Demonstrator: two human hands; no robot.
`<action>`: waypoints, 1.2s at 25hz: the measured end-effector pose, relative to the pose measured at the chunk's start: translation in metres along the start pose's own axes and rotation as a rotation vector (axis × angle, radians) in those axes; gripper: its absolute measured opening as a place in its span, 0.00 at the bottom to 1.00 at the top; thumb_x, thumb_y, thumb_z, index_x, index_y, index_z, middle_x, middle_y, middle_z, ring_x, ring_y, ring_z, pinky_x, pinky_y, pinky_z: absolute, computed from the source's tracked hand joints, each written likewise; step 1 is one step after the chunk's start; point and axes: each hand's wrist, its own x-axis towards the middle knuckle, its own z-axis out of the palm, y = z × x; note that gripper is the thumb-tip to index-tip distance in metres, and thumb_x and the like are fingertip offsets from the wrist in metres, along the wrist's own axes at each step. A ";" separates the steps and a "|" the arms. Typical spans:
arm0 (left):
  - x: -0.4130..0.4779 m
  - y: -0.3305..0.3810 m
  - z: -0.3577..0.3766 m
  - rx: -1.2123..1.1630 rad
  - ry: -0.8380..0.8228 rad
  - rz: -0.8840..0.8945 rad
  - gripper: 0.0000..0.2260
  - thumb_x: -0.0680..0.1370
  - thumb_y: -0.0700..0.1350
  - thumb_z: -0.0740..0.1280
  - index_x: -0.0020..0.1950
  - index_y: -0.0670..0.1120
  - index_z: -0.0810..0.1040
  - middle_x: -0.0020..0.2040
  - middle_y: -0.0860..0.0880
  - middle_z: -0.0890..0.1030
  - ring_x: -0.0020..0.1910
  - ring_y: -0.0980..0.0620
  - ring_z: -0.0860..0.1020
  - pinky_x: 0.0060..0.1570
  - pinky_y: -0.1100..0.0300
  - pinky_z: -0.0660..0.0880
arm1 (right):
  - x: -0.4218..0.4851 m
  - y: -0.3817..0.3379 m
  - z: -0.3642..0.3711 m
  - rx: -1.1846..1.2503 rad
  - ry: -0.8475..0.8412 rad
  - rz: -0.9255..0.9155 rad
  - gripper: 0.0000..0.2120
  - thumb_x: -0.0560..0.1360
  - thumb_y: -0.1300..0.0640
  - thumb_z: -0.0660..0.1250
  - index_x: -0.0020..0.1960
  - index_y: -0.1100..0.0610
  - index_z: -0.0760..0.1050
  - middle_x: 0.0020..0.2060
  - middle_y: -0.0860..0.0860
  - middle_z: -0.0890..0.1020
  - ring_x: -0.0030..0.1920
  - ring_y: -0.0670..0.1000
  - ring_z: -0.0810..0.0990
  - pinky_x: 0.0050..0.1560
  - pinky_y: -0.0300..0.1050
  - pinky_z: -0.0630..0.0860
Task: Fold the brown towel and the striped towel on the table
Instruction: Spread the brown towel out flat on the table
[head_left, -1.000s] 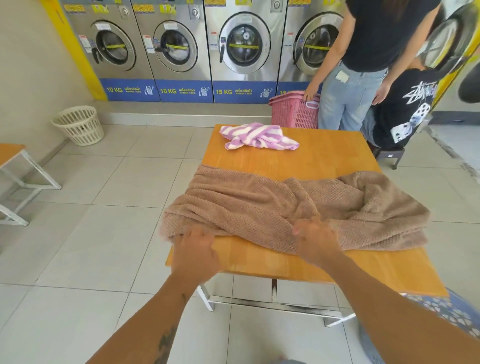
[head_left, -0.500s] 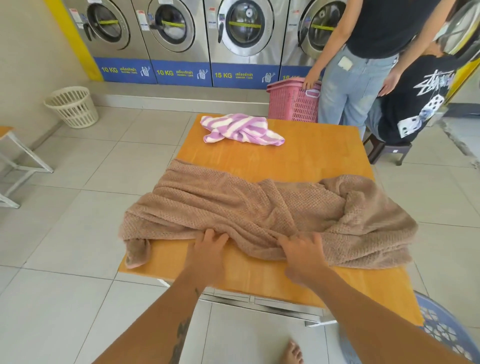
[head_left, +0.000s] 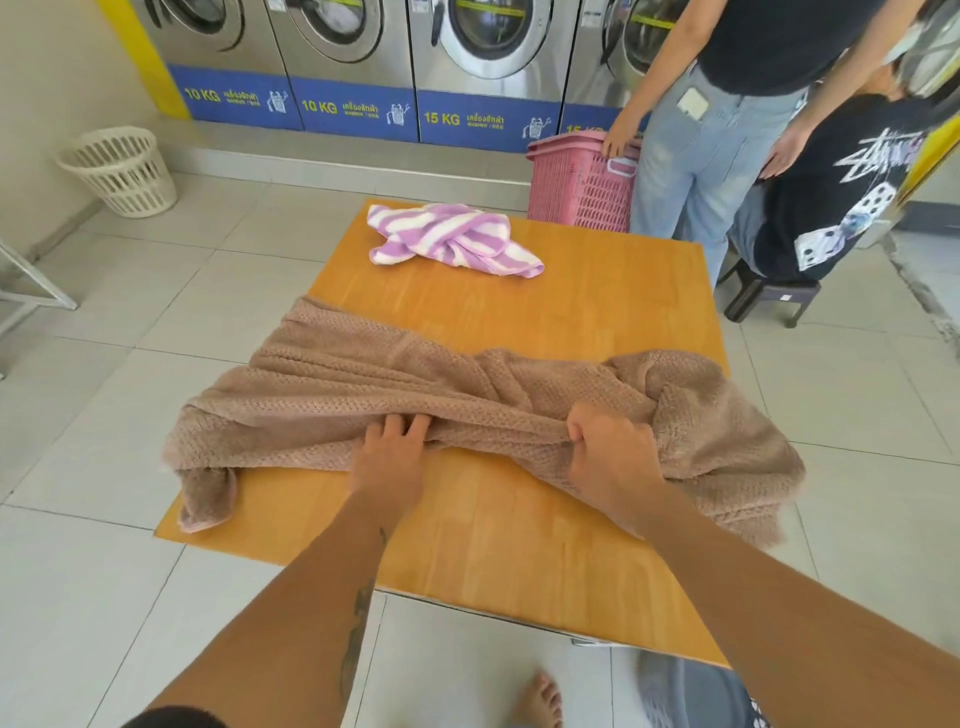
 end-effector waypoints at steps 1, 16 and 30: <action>0.002 -0.006 -0.003 0.005 -0.021 0.015 0.24 0.77 0.39 0.63 0.71 0.52 0.63 0.63 0.45 0.73 0.63 0.41 0.71 0.63 0.47 0.71 | -0.001 0.000 0.001 0.010 0.011 0.010 0.15 0.69 0.69 0.58 0.40 0.49 0.63 0.30 0.45 0.71 0.32 0.51 0.71 0.42 0.49 0.67; -0.087 -0.093 -0.092 -0.429 0.232 0.467 0.09 0.78 0.42 0.62 0.54 0.52 0.65 0.40 0.53 0.72 0.31 0.57 0.69 0.29 0.62 0.65 | -0.100 -0.115 0.032 0.067 0.204 -0.029 0.16 0.66 0.53 0.59 0.52 0.50 0.75 0.49 0.49 0.73 0.54 0.56 0.72 0.59 0.56 0.67; -0.088 -0.118 -0.060 -0.136 -0.161 0.520 0.10 0.78 0.48 0.61 0.45 0.50 0.82 0.48 0.56 0.78 0.49 0.56 0.73 0.48 0.57 0.69 | -0.087 -0.085 -0.005 -0.045 -0.441 0.165 0.10 0.80 0.54 0.57 0.48 0.47 0.77 0.50 0.48 0.82 0.51 0.52 0.78 0.56 0.51 0.77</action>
